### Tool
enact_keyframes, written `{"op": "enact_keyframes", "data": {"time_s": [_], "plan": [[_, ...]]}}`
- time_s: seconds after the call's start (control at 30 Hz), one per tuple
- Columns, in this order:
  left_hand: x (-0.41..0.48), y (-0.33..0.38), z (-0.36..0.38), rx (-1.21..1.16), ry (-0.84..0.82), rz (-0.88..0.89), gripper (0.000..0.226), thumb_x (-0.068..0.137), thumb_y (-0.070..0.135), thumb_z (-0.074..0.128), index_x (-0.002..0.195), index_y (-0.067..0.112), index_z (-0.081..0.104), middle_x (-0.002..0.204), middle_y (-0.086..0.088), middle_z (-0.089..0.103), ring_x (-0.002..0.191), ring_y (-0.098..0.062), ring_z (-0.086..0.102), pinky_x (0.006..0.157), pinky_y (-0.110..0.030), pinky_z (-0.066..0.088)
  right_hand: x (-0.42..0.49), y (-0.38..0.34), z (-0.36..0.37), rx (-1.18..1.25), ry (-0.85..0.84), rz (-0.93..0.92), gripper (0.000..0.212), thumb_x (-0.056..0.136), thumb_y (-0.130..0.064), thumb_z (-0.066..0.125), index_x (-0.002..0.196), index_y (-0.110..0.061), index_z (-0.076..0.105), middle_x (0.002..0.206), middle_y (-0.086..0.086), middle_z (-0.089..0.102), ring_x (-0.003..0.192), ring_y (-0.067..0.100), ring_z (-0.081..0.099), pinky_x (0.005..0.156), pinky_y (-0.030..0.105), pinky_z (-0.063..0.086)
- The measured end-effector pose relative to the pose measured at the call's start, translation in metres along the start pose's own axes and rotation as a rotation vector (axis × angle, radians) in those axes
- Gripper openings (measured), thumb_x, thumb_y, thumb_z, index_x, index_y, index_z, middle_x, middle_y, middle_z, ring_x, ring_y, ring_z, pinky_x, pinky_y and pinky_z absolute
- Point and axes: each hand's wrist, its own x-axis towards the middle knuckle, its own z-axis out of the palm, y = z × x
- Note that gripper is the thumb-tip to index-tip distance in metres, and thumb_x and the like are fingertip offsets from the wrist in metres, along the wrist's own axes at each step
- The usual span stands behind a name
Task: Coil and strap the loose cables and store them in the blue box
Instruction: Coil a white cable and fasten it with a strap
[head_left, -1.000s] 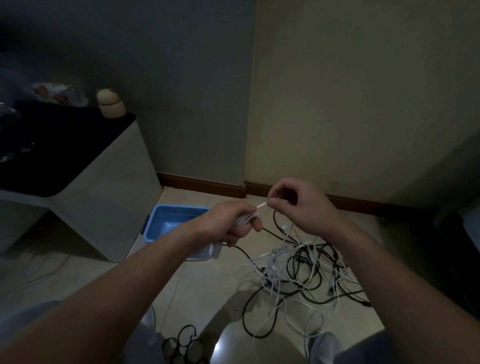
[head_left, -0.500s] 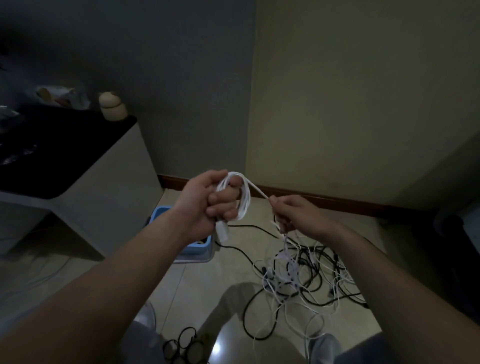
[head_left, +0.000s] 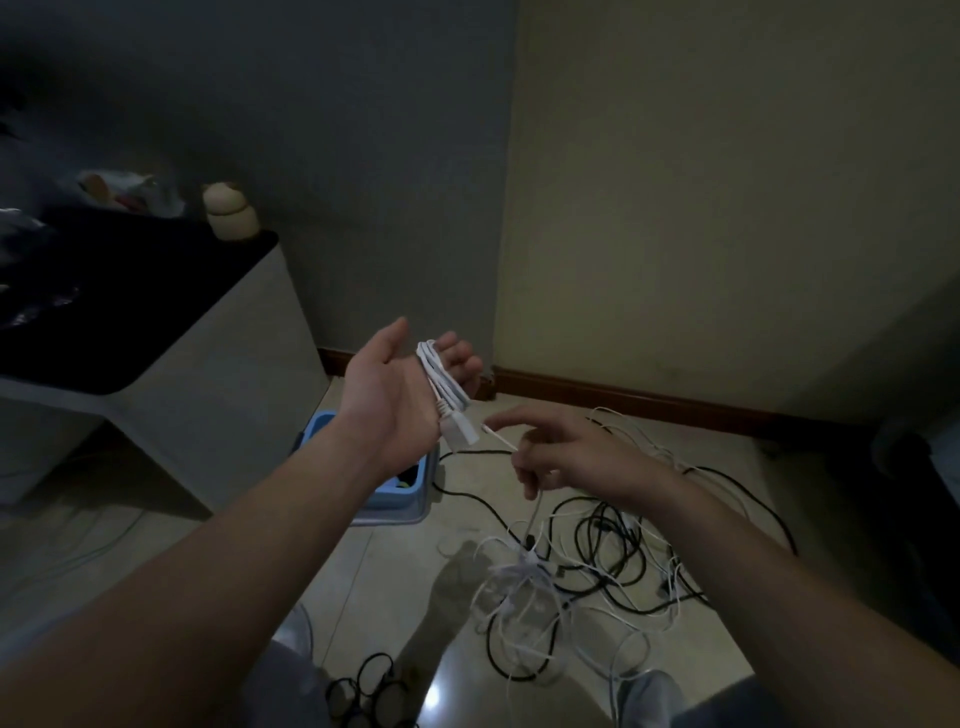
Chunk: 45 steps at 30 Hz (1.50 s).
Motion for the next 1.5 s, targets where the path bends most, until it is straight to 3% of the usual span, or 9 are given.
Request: {"op": "enact_keyframes", "data": {"time_s": [0.13, 0.27, 0.53, 0.67, 0.87, 1.0, 1.17, 1.4, 1.5], "plan": [[0.002, 0.004, -0.001, 0.074, 0.083, 0.089, 0.060, 0.100, 0.047, 0.038, 0.132, -0.002, 0.049, 0.111, -0.018, 0.073, 0.097, -0.031, 0.074, 0.079, -0.040, 0.056, -0.001, -0.001, 0.009, -0.027, -0.058, 0.008, 0.050, 0.096, -0.004, 0.058, 0.136, -0.033, 0.058, 0.081, 0.007, 0.056, 0.065, 0.017, 0.053, 0.060, 0.025, 0.047], [0.004, 0.005, 0.001, 0.144, 0.106, 0.116, 0.062, 0.100, 0.049, 0.034, 0.135, -0.002, 0.043, 0.112, -0.025, 0.071, 0.099, -0.036, 0.072, 0.085, -0.043, 0.051, 0.004, 0.000, 0.015, -0.003, 0.066, -0.013, 0.016, 0.094, -0.003, 0.061, 0.106, -0.006, 0.071, 0.066, 0.002, 0.059, 0.058, 0.012, 0.056, 0.056, 0.025, 0.046], [0.012, 0.003, 0.000, 0.188, 0.202, 0.213, 0.060, 0.098, 0.048, 0.036, 0.126, -0.003, 0.046, 0.113, -0.029, 0.070, 0.077, -0.035, 0.073, 0.084, -0.044, 0.050, 0.001, 0.000, 0.011, -0.002, -0.002, 0.093, 0.020, 0.096, -0.027, 0.060, 0.081, -0.014, 0.065, 0.065, 0.001, 0.054, 0.053, 0.015, 0.047, 0.052, 0.026, 0.041], [0.017, 0.001, 0.000, 0.421, 0.251, 0.278, 0.046, 0.101, 0.042, 0.033, 0.116, 0.001, 0.049, 0.099, -0.024, 0.074, 0.070, -0.034, 0.069, 0.094, -0.048, 0.047, 0.001, -0.001, 0.011, 0.041, 0.006, 0.019, 0.020, 0.097, -0.020, 0.058, 0.099, -0.021, 0.078, 0.062, -0.005, 0.053, 0.058, 0.013, 0.049, 0.056, 0.022, 0.043], [0.017, -0.024, -0.005, 0.916, 0.243, 0.300, 0.035, 0.106, 0.035, 0.029, 0.099, 0.008, 0.051, 0.090, -0.025, 0.064, 0.066, -0.029, 0.055, 0.089, -0.049, 0.041, 0.005, 0.000, 0.014, 0.006, 0.124, -0.095, 0.023, 0.096, -0.011, 0.060, 0.105, -0.022, 0.078, 0.061, -0.006, 0.058, 0.062, 0.018, 0.048, 0.057, 0.029, 0.039], [0.016, -0.034, -0.009, 1.037, 0.152, 0.133, 0.045, 0.106, 0.042, 0.026, 0.103, 0.005, 0.052, 0.075, -0.011, 0.063, 0.062, -0.022, 0.056, 0.062, -0.031, 0.049, 0.004, -0.005, 0.011, -0.004, 0.250, -0.198, 0.020, 0.093, -0.005, 0.066, 0.107, -0.013, 0.077, 0.074, -0.012, 0.073, 0.071, 0.002, 0.066, 0.065, 0.015, 0.049], [0.012, -0.035, -0.007, 1.167, -0.070, -0.031, 0.065, 0.103, 0.055, 0.015, 0.084, 0.009, 0.057, 0.060, -0.009, 0.052, 0.054, -0.024, 0.046, 0.052, -0.031, 0.040, 0.002, -0.009, 0.005, -0.047, 0.360, -0.341, 0.011, 0.088, 0.005, 0.068, 0.094, -0.003, 0.072, 0.084, 0.010, 0.075, 0.087, 0.022, 0.072, 0.085, 0.039, 0.056], [0.003, -0.037, 0.010, 1.115, -0.164, -0.106, 0.059, 0.105, 0.045, 0.016, 0.092, 0.000, 0.053, 0.054, -0.003, 0.028, 0.044, -0.014, 0.027, 0.042, -0.022, 0.033, 0.002, -0.008, -0.006, -0.084, 0.380, -0.376, 0.014, 0.087, -0.001, 0.073, 0.091, -0.013, 0.067, 0.076, -0.001, 0.072, 0.071, 0.007, 0.068, 0.067, 0.019, 0.051], [0.001, -0.037, 0.009, 1.167, -0.147, -0.102, 0.048, 0.105, 0.040, 0.031, 0.094, 0.000, 0.056, 0.057, -0.001, 0.024, 0.046, -0.013, 0.026, 0.044, -0.023, 0.034, 0.003, -0.005, -0.011, -0.223, 0.482, -0.346, 0.013, 0.084, -0.017, 0.079, 0.088, -0.020, 0.067, 0.079, -0.007, 0.070, 0.074, 0.003, 0.066, 0.068, 0.022, 0.053]]}}
